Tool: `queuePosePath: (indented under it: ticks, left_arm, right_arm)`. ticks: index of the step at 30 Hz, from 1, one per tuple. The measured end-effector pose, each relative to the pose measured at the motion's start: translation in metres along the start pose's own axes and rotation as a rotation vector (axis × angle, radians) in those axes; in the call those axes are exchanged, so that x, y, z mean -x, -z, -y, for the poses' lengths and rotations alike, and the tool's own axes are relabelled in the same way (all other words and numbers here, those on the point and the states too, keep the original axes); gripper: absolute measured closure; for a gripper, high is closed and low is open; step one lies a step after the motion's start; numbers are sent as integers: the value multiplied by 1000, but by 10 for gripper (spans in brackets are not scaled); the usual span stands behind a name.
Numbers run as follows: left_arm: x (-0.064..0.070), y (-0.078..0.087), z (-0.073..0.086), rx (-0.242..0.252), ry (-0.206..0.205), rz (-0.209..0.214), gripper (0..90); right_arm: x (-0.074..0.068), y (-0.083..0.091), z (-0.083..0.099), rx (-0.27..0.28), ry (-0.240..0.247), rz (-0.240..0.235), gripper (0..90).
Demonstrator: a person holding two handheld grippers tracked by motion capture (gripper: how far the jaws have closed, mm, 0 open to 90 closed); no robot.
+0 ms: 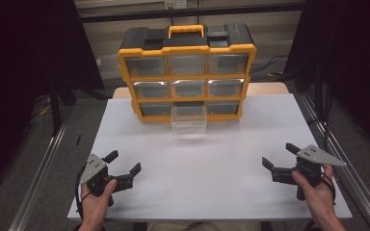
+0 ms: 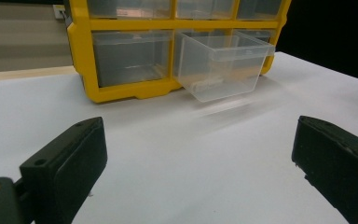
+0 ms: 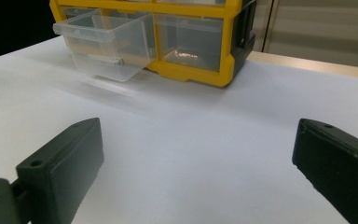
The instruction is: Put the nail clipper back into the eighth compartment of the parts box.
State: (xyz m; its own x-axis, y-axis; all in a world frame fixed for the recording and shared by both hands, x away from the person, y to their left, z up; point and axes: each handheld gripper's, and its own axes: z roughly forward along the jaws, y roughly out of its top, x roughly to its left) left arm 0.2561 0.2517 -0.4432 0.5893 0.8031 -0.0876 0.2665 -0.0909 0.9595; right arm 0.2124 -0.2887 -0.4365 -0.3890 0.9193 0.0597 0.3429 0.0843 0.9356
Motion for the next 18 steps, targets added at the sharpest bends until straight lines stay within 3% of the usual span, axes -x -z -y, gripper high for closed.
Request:
queuePosePath:
  ticks: [2,8,11,18]
  left_arm:
    - [2,-1,1,6,16,7,33]
    - [1,-1,1,-8,2,-9,33]
    - [1,-2,2,4,25,-7,29]
    - [-1,-2,1,0,25,-19,24]
  right_arm:
    - [-2,4,6,-16,8,15,21]
    - [-5,12,22,-20,33,21,18]
    - [-6,10,25,-28,34,22,18]
    - [-5,5,26,-37,30,26,21]
